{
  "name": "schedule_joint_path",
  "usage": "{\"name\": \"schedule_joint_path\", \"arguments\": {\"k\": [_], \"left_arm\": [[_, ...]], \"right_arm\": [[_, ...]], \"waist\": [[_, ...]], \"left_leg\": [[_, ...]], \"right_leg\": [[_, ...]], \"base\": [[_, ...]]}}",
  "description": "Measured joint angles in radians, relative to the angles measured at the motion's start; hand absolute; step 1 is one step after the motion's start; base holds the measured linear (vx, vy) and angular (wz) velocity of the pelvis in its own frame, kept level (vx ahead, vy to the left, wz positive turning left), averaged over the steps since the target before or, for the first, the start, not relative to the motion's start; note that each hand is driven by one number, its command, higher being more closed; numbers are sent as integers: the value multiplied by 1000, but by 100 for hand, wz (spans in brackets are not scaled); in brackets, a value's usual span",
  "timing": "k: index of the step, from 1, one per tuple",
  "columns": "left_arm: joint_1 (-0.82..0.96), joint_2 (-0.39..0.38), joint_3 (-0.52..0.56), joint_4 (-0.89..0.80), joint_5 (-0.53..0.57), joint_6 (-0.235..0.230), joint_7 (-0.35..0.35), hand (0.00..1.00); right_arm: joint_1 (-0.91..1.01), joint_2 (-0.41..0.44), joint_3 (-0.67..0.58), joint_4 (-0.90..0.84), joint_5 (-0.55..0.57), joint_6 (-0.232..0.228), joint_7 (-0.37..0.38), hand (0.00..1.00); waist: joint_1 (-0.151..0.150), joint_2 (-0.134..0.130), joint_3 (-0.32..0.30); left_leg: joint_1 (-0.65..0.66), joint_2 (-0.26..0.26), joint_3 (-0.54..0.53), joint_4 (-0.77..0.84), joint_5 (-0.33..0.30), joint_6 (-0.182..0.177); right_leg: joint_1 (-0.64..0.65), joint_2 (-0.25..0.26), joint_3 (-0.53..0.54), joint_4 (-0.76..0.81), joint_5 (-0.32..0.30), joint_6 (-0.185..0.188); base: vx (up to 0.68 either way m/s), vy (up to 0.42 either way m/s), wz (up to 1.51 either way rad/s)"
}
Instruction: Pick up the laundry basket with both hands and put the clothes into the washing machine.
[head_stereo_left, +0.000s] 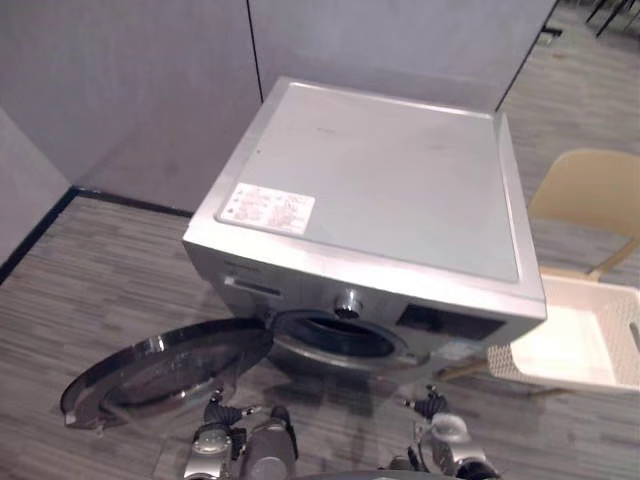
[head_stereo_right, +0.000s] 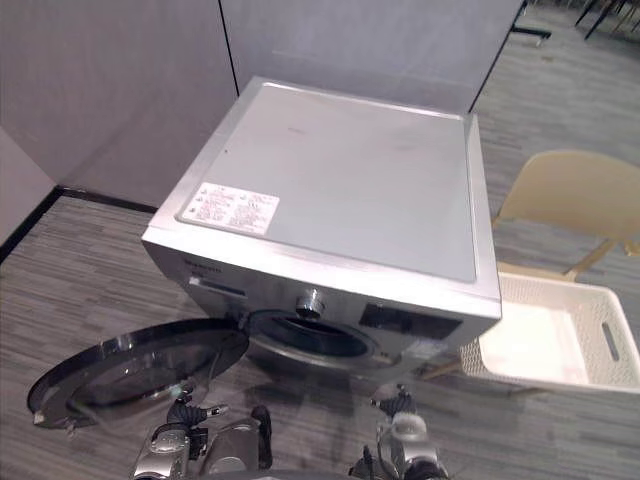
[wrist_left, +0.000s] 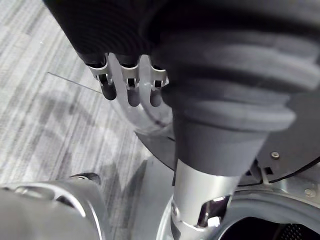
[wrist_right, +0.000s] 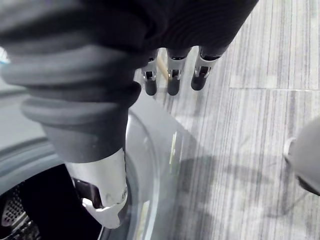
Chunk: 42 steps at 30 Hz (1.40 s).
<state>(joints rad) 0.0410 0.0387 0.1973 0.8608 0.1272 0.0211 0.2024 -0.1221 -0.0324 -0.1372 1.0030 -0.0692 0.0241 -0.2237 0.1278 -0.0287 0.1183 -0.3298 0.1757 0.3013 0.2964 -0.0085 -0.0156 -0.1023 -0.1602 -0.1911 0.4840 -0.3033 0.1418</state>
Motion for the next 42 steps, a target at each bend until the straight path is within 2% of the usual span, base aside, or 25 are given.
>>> {"name": "schedule_joint_path", "arguments": {"k": [1,2,3,4,5,6,7,8,9,10,11,12,14,15,16,20,22,24,26,27,32,33,36,38,42], "left_arm": [[-3,-12,-10,-10,0,-4,2,0],[-26,-37,-36,-8,-1,-4,1,0],[-32,-46,-46,-8,-1,-5,1,0],[-33,-47,-61,-9,-11,-7,0,0],[-33,-45,-67,-10,-12,-8,0,0],[-32,-43,-75,-19,-18,-7,0,0],[-17,-44,-77,-40,-19,-7,-1,0],[-16,-43,-80,-49,-20,-7,-2,0],[-17,-42,-85,-56,-19,-7,-2,0],[-18,-41,-96,-62,-19,-8,-1,0],[-19,-34,-117,-63,-20,-8,-1,0],[-19,-32,-126,-63,-20,-8,-1,0],[-21,-21,-148,-61,-18,-6,3,0],[-29,-4,-160,-56,-18,-6,4,0],[-32,14,-179,-57,-17,-6,10,0],[-36,46,-205,-142,-8,-6,24,0],[-46,67,-203,-226,-3,-7,44,0],[-69,93,-202,-311,2,-8,64,0],[-111,130,-188,-386,12,-11,92,0],[-153,180,-179,-420,44,-15,117,0],[-293,317,-101,-423,167,-6,174,0],[-301,325,-100,-419,171,-4,176,0],[-393,382,-69,-358,187,7,193,0],[-470,425,-70,-256,195,26,194,0],[-531,454,-73,-132,196,44,191,0]], "right_arm": [[-16,-16,-1,-8,7,-3,-9,0],[-40,-37,-1,-7,14,-13,-20,0],[-44,-37,-1,-6,19,-15,-23,0],[-25,-32,-4,-5,20,-12,-34,0],[-12,-27,-4,-7,20,-13,-37,0],[6,-12,-4,-7,20,-14,-38,0],[16,-2,-5,-8,19,-14,-38,0],[23,0,-5,-12,19,-14,-39,0],[28,-1,-5,-15,18,-14,-39,0],[34,-2,-6,-16,16,-14,-39,0],[36,-4,-10,-13,12,-13,-40,0],[40,-8,-11,-12,7,-13,-40,0],[40,-26,-13,7,6,-13,-40,0],[41,-17,-16,16,7,-9,-42,0],[52,-10,-23,27,7,-5,-42,0],[72,-16,-37,36,9,3,-44,0],[70,-12,-44,37,10,3,-45,0],[65,-12,-56,43,10,3,-48,0],[47,-14,-60,43,10,4,-59,0],[39,-16,-61,43,10,5,-61,0],[0,-26,-57,43,8,5,-61,0],[0,-27,-56,42,8,5,-60,0],[0,-36,-51,42,6,6,-60,0],[4,-33,-50,42,1,13,-57,0],[11,-23,-28,41,-3,23,-56,0]], "waist": [[-2,6,3],[-4,51,32],[-8,73,46],[-14,80,50],[-19,74,53],[-31,59,63],[-32,51,65],[-34,32,74],[-35,35,72],[-36,27,77],[-38,37,72],[-42,39,70],[-61,61,60],[-62,40,60],[-67,29,46],[-99,37,33],[-104,39,32],[-109,39,31],[-109,38,30],[-110,39,30],[-110,38,29],[-110,38,29],[-110,36,29],[-112,30,32],[-110,8,35]], "left_leg": [[-28,-6,-1,-27,37,0],[-67,2,-37,-54,92,-20],[-69,5,-63,-74,122,-36],[-51,-4,-122,-159,219,-89],[-41,-11,-141,-188,255,-117],[-37,-7,-155,-169,250,-119],[-37,-5,-146,-82,193,-74],[-32,-1,-151,24,107,-57],[-26,8,-158,81,61,-57],[-14,28,-162,143,6,-49],[11,42,-167,183,-51,-47],[41,45,-168,181,-81,-54],[131,28,-176,26,-159,-109],[133,10,-160,14,-154,-106],[142,-17,-158,-26,-136,-92],[162,-88,-159,-50,-136,-63],[163,-106,-158,-45,-133,-45],[163,-116,-157,-44,-134,-42],[163,-121,-162,-44,-133,-41],[163,-119,-164,-44,-133,-40],[158,-97,-162,-72,-132,-40],[156,-96,-161,-74,-131,-39],[115,-94,-157,-74,-127,-33],[88,-91,-153,-74,-123,-28],[82,-85,-140,-75,-123,-28]], "right_leg": [[-15,3,-5,-47,-21,-30],[-26,36,-31,-97,-28,-59],[-23,53,-48,-101,-15,-68],[-23,52,-84,-99,-7,-83],[-21,47,-105,-100,-3,-90],[-17,38,-132,-99,3,-105],[-18,24,-140,-94,10,-117],[-33,6,-136,-87,22,-124],[-44,-2,-131,-85,31,-125],[-56,-6,-125,-86,43,-117],[-69,-16,-112,-84,49,-113],[-77,-22,-105,-86,58,-102],[-90,-26,-95,-90,77,-63],[-93,-39,-83,-102,88,-52],[-77,-50,-87,-161,128,-34],[3,-91,-106,-315,226,4],[32,-98,-111,-364,257,17],[51,-99,-117,-406,279,23],[71,-94,-124,-446,298,18],[84,-86,-130,-475,312,12],[76,-52,-134,-531,355,-29],[75,-51,-135,-534,357,-31],[35,-47,-137,-546,385,-37],[9,-43,-136,-557,409,-46],[-7,-39,-133,-555,424,-55]], "base": [[-386,-223,-2],[-318,-162,27],[-388,-162,56],[-242,-74,61],[-302,-116,73],[-283,-91,53],[-324,-67,40],[-246,6,17],[-236,68,3],[-214,138,-5],[-195,168,-10],[-148,221,-8],[-118,266,-5],[-92,265,-4],[-45,225,10],[22,230,13],[91,139,4],[109,78,2],[88,20,-1],[54,-37,-4],[17,-53,-14],[-15,-32,-9],[-28,-1,-6],[-39,18,-6],[-27,26,-10]]}}
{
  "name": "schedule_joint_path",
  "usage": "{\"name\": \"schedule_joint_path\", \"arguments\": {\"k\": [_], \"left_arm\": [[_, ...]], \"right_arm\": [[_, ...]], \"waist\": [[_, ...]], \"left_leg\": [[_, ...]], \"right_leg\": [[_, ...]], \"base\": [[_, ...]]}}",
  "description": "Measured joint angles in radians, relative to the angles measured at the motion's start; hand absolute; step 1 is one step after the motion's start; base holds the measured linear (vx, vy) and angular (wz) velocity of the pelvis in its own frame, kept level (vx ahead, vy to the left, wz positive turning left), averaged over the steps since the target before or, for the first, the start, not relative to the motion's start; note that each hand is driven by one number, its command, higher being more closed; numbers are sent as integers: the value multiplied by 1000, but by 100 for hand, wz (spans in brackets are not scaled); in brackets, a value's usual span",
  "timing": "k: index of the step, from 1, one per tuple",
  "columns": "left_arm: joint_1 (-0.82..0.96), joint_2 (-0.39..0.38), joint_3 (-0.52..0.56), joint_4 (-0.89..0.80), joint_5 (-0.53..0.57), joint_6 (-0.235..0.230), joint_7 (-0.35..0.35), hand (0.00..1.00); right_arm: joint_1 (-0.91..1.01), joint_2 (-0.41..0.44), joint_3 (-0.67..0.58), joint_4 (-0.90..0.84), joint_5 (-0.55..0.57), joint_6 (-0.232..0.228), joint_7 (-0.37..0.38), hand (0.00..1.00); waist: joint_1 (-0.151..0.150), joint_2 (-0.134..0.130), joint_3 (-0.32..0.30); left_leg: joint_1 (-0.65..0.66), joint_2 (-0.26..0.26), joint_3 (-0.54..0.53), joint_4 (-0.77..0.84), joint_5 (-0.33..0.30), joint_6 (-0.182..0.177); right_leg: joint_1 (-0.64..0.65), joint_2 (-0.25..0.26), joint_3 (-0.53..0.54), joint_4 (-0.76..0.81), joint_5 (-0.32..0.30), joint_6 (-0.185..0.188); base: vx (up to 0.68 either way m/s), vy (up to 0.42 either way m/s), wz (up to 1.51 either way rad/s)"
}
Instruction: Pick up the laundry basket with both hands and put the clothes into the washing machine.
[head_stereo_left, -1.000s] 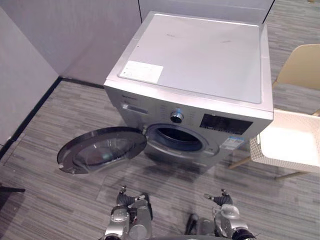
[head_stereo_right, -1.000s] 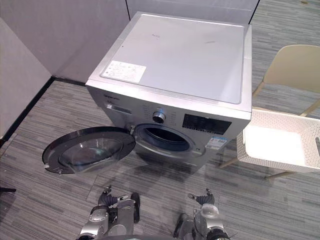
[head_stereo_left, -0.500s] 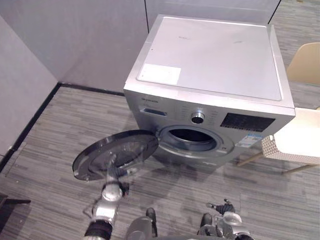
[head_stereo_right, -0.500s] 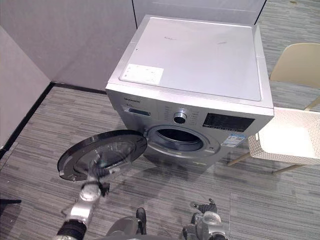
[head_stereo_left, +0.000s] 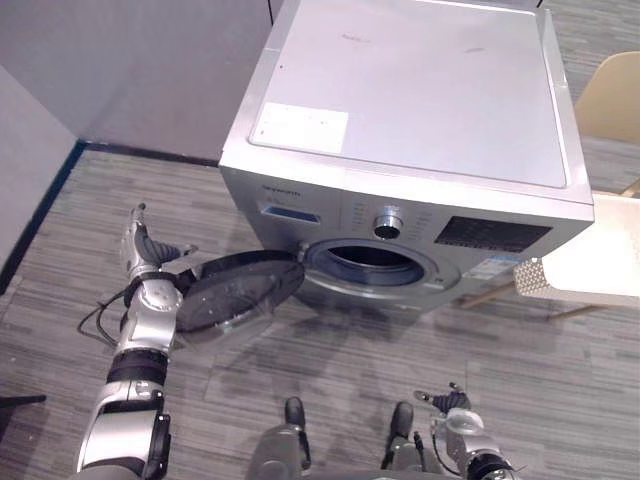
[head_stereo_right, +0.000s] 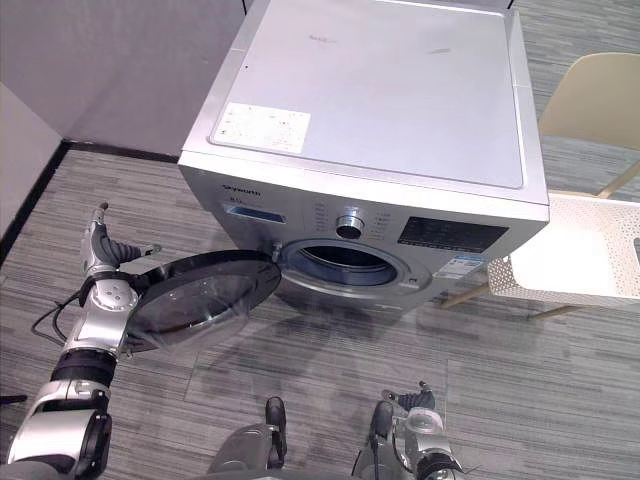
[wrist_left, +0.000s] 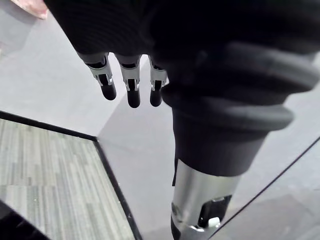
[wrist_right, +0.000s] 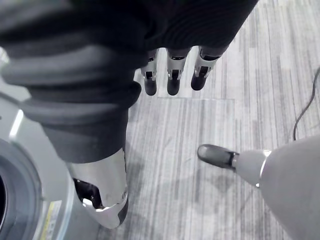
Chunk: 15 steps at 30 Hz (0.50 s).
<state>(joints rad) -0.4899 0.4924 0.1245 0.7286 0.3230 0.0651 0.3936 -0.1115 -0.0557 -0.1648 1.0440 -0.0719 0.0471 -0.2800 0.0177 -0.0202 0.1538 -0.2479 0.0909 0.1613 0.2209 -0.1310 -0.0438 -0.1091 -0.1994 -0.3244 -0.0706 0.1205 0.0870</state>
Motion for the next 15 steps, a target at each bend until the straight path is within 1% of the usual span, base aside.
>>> {"name": "schedule_joint_path", "arguments": {"k": [2,5,6,9,11,15], "left_arm": [[-8,12,-4,56,-3,4,-3,0],[-15,11,-3,102,-18,5,-10,0],[-29,10,-5,122,-22,5,-24,0],[-41,-19,0,149,-39,1,-44,0],[-39,-31,0,163,-48,-4,-52,0],[15,-124,37,161,-117,-17,-64,0]], "right_arm": [[1,13,27,-11,0,0,0,0],[0,18,47,-18,0,-1,0,0],[0,17,49,-20,1,-1,0,0],[-1,19,66,-33,1,-1,0,0],[-1,20,67,-41,1,-1,0,0],[-5,19,65,-46,2,1,0,0]], "waist": [[1,-16,5],[12,-18,4],[18,-18,5],[25,-19,6],[24,-20,7],[33,-20,7]], "left_leg": [[-1,6,14,-3,0,0],[-2,16,32,-7,2,-2],[-2,16,36,-10,5,-7],[-3,34,40,-12,9,-8],[-1,36,40,-12,10,-10],[7,45,42,-11,10,-11]], "right_leg": [[-12,3,5,4,2,1],[-35,8,26,21,2,1],[-39,8,26,23,2,1],[-54,16,26,46,2,1],[-57,19,26,56,2,1],[-60,20,26,76,1,1]], "base": [[-32,19,-16],[-29,18,-19],[-28,17,-7],[-37,1,-6],[-22,5,-3],[-8,8,-2]]}}
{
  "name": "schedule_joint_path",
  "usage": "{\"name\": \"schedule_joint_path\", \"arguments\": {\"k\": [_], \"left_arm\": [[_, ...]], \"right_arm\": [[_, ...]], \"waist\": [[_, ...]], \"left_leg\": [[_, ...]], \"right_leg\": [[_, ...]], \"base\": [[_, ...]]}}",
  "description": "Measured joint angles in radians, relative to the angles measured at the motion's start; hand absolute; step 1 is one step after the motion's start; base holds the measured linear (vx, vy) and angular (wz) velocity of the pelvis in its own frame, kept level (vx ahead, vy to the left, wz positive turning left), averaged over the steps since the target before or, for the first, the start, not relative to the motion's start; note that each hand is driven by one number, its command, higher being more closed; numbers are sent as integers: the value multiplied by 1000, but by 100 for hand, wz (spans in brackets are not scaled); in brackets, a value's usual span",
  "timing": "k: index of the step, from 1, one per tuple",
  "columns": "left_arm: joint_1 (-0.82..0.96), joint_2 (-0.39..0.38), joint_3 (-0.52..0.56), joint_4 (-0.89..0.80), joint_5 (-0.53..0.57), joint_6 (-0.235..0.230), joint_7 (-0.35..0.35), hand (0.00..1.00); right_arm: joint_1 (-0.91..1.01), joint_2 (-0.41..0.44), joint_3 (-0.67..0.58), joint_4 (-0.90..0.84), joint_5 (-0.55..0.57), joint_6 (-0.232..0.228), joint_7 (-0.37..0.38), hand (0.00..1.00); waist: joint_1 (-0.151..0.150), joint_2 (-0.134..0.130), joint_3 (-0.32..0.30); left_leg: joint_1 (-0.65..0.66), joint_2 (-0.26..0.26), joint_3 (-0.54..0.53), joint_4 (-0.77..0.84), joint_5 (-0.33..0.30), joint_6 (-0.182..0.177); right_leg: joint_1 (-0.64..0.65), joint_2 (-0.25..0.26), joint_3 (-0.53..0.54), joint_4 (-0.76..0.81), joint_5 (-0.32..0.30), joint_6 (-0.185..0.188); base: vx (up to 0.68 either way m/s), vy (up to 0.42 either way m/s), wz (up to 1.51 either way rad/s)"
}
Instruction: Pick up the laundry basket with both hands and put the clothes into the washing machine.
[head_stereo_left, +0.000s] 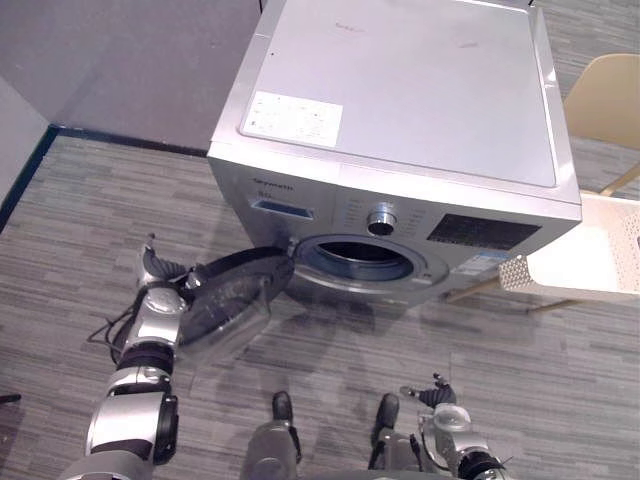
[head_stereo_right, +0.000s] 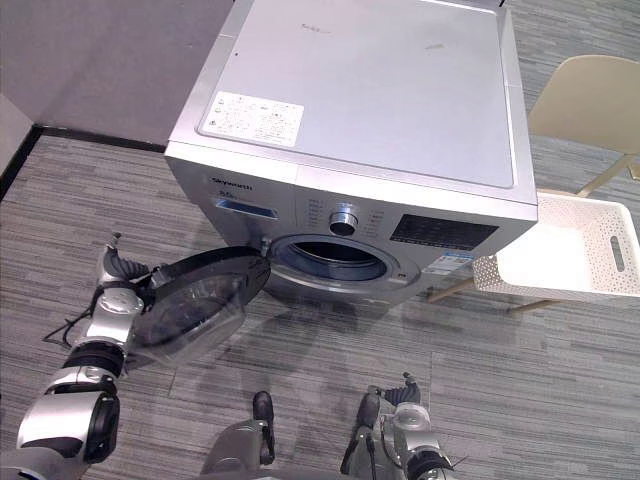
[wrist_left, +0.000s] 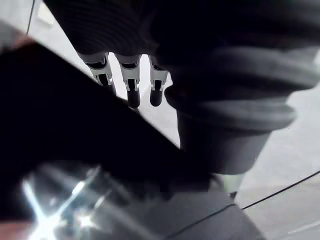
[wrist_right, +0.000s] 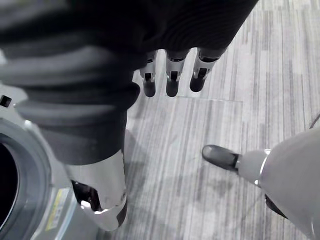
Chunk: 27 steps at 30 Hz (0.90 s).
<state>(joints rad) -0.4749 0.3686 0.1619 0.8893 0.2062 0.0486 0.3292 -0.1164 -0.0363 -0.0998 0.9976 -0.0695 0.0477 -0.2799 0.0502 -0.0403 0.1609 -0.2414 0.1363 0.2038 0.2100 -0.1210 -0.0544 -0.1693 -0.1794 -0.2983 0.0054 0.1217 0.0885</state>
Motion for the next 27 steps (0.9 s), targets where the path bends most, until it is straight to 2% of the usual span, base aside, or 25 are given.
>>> {"name": "schedule_joint_path", "arguments": {"k": [1,2,5,7,10,13,18,21,24,27], "left_arm": [[16,-45,4,-17,-35,-16,0,0],[33,-80,9,-19,-78,-30,1,0],[73,-136,7,-19,-141,-50,-6,0],[106,-181,6,-23,-200,-61,-14,0],[161,-231,-34,-23,-237,-59,-36,0],[216,-218,-161,-42,-241,-54,-78,0],[247,-183,-321,-59,-264,-25,-91,0],[232,-162,-374,-67,-321,-12,-89,0],[209,-140,-417,-77,-398,-12,-81,0],[184,-126,-456,-76,-439,-8,-59,0]], "right_arm": [[-3,-2,-1,0,0,3,1,0],[-8,0,-2,1,0,5,3,0],[-33,6,-27,2,-1,8,20,0],[-45,7,-31,10,-1,15,24,0],[-54,9,-32,20,-2,22,33,0],[-50,9,-31,49,-2,30,41,0],[-54,9,-16,47,3,32,39,0],[-57,8,-2,48,21,38,28,0],[-68,6,-1,49,33,41,14,0],[-74,-11,-1,49,64,42,-8,0]], "waist": [[22,1,1],[27,2,1],[23,1,0],[24,0,0],[21,10,-6],[18,7,-8],[12,6,-8],[-6,9,-9],[-10,16,-8],[-19,40,-7]], "left_leg": [[13,0,6,0,0,0],[22,-1,5,-1,1,-1],[45,-22,-9,-2,2,-2],[61,-46,-15,-7,6,1],[88,-57,-39,-49,36,-3],[115,-53,-68,-76,58,-9],[132,-49,-60,-71,63,-9],[109,-48,-53,-56,63,-9],[70,-44,-36,-37,63,-8],[34,-47,-25,-21,68,0]], "right_leg": [[7,-1,0,3,-1,1],[17,-2,-1,5,-4,1],[49,-20,-3,7,-35,12],[69,-37,-4,8,-66,33],[86,-41,-17,14,-84,43],[118,-31,-47,20,-93,34],[129,-28,-34,27,-93,31],[101,-26,-14,26,-86,30],[58,-22,11,22,-64,27],[28,-24,27,10,-42,25]], "base": [[-42,30,-4],[-48,28,-1],[-62,17,13],[-71,-1,16],[-63,-34,21],[-33,-49,26],[-57,-6,-1],[-88,9,-8],[-88,13,-20],[-87,22,-8]]}}
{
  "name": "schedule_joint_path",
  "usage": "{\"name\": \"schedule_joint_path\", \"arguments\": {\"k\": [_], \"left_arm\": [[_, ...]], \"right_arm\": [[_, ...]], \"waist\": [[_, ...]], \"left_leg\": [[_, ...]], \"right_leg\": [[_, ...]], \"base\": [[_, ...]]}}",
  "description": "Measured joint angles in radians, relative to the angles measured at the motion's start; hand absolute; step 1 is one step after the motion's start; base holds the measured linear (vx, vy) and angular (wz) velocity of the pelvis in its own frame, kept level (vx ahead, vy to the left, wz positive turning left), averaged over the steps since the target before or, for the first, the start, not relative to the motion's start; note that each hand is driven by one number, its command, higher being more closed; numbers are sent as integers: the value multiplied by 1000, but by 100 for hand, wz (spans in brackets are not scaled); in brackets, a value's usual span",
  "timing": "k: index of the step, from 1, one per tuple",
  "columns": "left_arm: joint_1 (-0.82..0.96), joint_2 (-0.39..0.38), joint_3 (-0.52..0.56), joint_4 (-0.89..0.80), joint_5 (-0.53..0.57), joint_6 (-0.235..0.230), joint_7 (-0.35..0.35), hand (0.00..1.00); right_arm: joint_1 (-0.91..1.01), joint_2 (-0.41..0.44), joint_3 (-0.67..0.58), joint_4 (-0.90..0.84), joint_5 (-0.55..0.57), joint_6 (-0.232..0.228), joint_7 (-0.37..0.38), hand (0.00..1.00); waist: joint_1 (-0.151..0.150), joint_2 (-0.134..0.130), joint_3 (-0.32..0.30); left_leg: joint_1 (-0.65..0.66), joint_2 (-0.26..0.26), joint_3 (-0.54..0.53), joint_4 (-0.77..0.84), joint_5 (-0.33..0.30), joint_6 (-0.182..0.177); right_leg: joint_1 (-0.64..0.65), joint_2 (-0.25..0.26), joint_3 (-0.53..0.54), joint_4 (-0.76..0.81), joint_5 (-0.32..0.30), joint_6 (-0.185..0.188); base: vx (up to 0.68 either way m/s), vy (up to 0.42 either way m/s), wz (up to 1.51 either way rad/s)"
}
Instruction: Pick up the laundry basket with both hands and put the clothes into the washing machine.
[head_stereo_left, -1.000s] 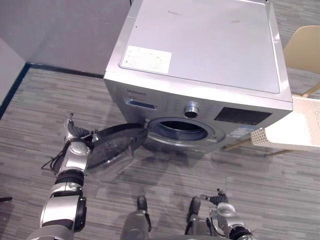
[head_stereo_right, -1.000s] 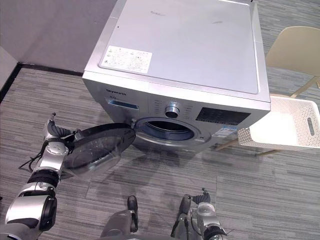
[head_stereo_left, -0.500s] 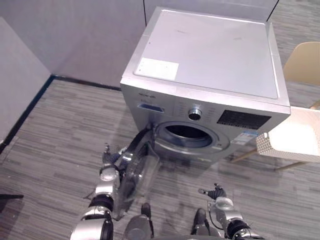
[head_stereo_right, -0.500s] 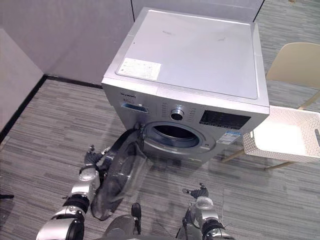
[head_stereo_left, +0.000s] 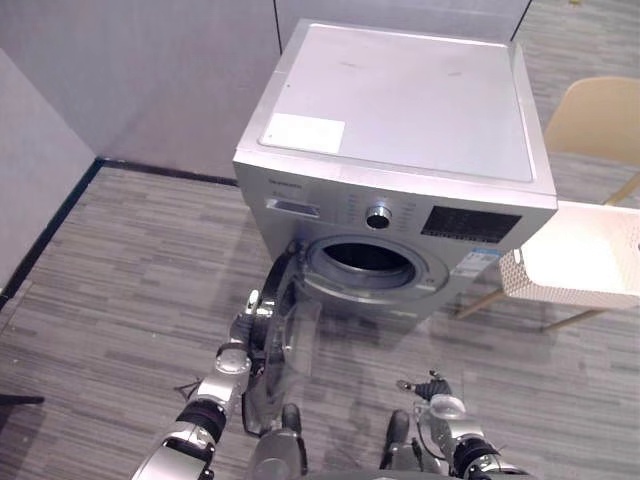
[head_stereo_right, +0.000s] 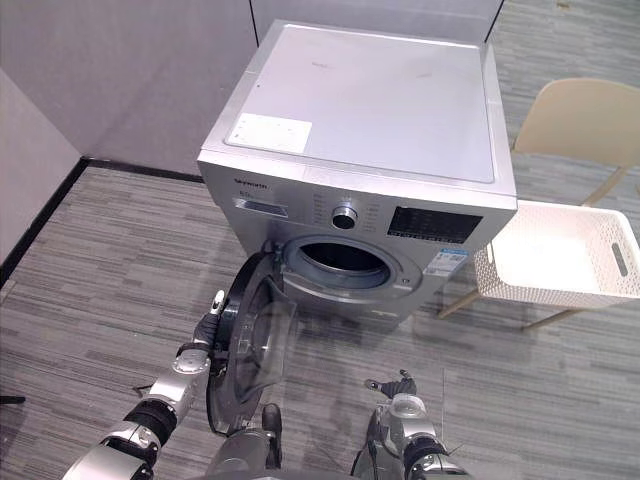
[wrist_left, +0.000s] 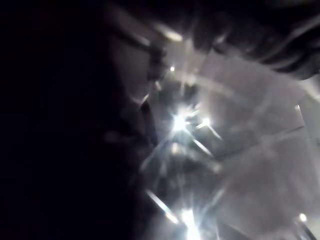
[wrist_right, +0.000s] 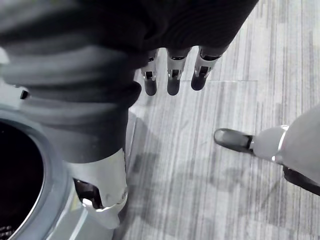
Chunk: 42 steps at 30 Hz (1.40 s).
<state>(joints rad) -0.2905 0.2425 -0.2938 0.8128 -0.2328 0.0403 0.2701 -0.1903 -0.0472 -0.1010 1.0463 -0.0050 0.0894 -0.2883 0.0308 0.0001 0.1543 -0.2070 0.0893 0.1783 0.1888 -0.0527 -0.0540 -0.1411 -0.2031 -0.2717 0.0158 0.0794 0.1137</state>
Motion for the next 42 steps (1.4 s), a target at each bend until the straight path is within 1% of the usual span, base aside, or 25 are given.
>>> {"name": "schedule_joint_path", "arguments": {"k": [1,2,3,5,8,9,10,13,18,19,20,21,23,25,26,27,28,29,31,32,34,37,38,40,42], "left_arm": [[-7,7,-14,0,-1,0,7,0],[-13,12,-29,0,-1,-1,14,0],[-20,12,-46,-3,-1,-2,14,0],[-47,11,-90,-11,0,-3,15,0],[-48,-11,-112,-22,0,-9,8,0],[-48,-22,-127,-22,-1,-19,-9,0],[-48,-35,-137,-22,-5,-24,-11,0],[-50,-70,-151,-21,-65,-27,-15,0],[-59,-113,-231,-18,-121,-24,-33,0],[-59,-131,-260,-18,-129,-22,-41,0],[-59,-137,-265,-18,-133,-22,-48,0],[-63,-150,-267,-18,-150,-22,-52,0],[-94,-175,-291,-18,-190,-6,-52,0],[-125,-194,-286,-17,-222,-1,-44,0],[-151,-207,-276,-17,-259,1,-27,0],[-186,-222,-237,-2,-279,3,-14,0],[-214,-232,-213,17,-282,4,-6,0],[-264,-248,-164,46,-293,9,14,0],[-351,-253,-89,63,-308,15,38,0],[-375,-254,-70,65,-313,19,47,0],[-493,-255,4,65,-317,19,61,0],[-605,-274,33,79,-316,28,59,0],[-622,-287,51,79,-314,20,56,0],[-652,-296,71,79,-314,22,53,0],[-665,-306,73,79,-305,19,40,0]], "right_arm": [[1,-9,-1,0,7,0,-2,0],[4,-14,-1,1,14,0,-7,0],[8,-18,-1,1,16,0,-12,0],[15,-29,-10,1,26,2,-18,0],[9,-30,-16,8,32,4,-17,0],[3,-28,-15,9,33,6,-17,0],[-9,-27,-13,9,33,7,-15,0],[-52,-20,24,8,34,8,-12,0],[-89,-10,70,8,35,8,-11,0],[-97,-8,88,8,35,8,-12,0],[-102,-6,93,8,37,8,-12,0],[-118,-3,83,7,52,5,-33,0],[-180,-51,88,9,75,7,-39,0],[-231,-74,88,10,88,3,-44,0],[-270,-91,89,13,110,-2,-50,0],[-311,-101,89,7,120,-5,-59,0],[-325,-106,89,2,121,-5,-60,0],[-336,-107,76,-25,132,-16,-64,0],[-319,-97,55,-89,131,-20,-64,0],[-303,-89,39,-98,131,-20,-65,0],[-206,-32,-32,-144,130,-21,-81,0],[-69,26,-94,-160,129,-20,-85,0],[-37,43,-100,-165,129,-19,-86,0],[-15,62,-100,-172,129,-23,-87,0],[3,64,-100,-181,129,-25,-85,0]], "waist": [[-13,13,3],[-19,22,7],[-20,27,10],[-22,42,19],[-24,43,21],[-25,43,21],[-30,45,21],[-47,45,21],[-57,46,22],[-66,49,24],[-70,50,24],[-76,52,28],[-88,62,46],[-100,76,70],[-100,91,79],[-102,104,89],[-103,109,94],[-103,113,101],[-115,107,125],[-118,104,129],[-129,84,150],[-133,66,166],[-148,56,174],[-163,42,186],[-160,39,188]], "left_leg": [[-9,-4,-2,-1,6,8],[-9,-6,-2,-4,11,10],[-8,-8,-3,-7,15,10],[-4,-18,-13,-46,48,13],[17,-23,-11,-100,70,8],[33,-25,-6,-135,84,4],[50,-29,-5,-168,100,0],[77,-34,-4,-222,125,-3],[116,-38,-5,-249,134,4],[135,-39,-5,-256,135,4],[138,-40,-4,-260,135,4],[140,-40,-1,-261,135,4],[141,-39,9,-261,135,4],[139,-36,25,-261,135,3],[122,-34,57,-261,134,2],[102,-34,95,-261,134,2],[92,-33,112,-262,134,2],[70,-26,152,-262,132,0],[45,-19,208,-249,122,-5],[36,-15,226,-239,116,-5],[-3,12,298,-175,82,-3],[-47,33,345,-107,45,-1],[-63,38,350,-89,35,-2],[-85,46,354,-55,15,1],[-108,59,353,-20,-8,2]], "right_leg": [[-4,-3,0,1,3,3],[-4,-4,0,2,3,3],[-3,-5,0,2,3,3],[-6,-12,-14,2,7,8],[-4,-13,-20,-9,8,12],[2,-13,-20,-22,12,10],[10,-10,-20,-38,17,11],[34,-5,-27,-83,39,9],[75,-2,-31,-109,52,10],[89,-2,-33,-109,52,11],[90,-2,-33,-109,51,12],[90,-2,-32,-110,51,12],[84,-2,-26,-109,51,12],[71,-2,-5,-102,52,11],[26,-3,28,-82,52,11],[-24,-3,67,-69,54,9],[-46,-3,88,-68,60,8],[-93,-2,122,-64,69,11],[-162,5,178,-27,70,11],[-177,7,193,-17,70,10],[-223,9,225,2,70,10],[-269,15,257,17,70,10],[-282,15,264,19,70,10],[-296,17,270,22,71,9],[-305,20,271,26,71,9]], "base": [[-71,27,5],[-52,16,6],[-47,12,9],[-56,0,19],[-46,-4,5],[-32,1,-2],[0,0,0],[0,0,0],[55,8,1],[85,7,-2],[78,7,-5],[55,7,-5],[27,10,-9],[-31,20,-27],[-61,35,-71],[-52,30,-79],[-43,6,-84],[-33,-9,-74],[-14,-14,-71],[17,-18,-54],[54,-36,-45],[60,-35,-32],[31,-16,-14],[-4,-13,-8],[-24,-16,-7]]}}
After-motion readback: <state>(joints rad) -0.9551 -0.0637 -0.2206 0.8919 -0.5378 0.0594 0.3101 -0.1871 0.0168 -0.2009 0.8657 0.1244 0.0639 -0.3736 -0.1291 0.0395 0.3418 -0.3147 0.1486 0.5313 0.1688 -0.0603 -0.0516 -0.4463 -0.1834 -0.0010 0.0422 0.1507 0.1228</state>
